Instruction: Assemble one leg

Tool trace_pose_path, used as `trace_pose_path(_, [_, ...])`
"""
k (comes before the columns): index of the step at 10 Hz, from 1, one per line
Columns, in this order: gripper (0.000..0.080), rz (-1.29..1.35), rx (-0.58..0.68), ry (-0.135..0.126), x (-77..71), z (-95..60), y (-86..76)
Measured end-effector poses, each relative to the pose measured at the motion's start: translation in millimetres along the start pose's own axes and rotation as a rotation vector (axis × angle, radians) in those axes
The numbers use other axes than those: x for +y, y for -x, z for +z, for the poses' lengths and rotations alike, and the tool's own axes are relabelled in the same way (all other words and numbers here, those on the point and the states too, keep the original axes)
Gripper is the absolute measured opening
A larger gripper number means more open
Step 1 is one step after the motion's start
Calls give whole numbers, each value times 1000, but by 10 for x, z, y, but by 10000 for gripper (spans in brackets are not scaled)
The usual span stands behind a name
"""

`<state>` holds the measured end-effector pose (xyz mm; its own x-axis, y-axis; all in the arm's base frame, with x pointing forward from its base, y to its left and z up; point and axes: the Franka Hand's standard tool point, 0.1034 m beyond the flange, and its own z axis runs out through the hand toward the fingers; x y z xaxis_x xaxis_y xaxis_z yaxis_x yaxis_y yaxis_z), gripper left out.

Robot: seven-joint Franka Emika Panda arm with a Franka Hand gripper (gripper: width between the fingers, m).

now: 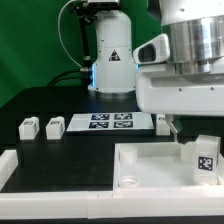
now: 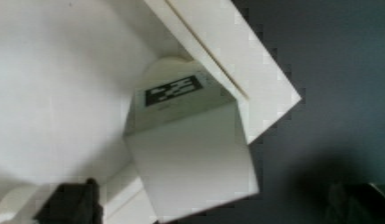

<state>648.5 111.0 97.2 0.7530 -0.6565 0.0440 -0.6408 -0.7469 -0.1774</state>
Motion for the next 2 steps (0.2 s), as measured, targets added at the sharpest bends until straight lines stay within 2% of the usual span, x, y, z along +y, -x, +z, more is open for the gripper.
trace_pose_path(2, [647,-1,6,-11,-22,-103,-7])
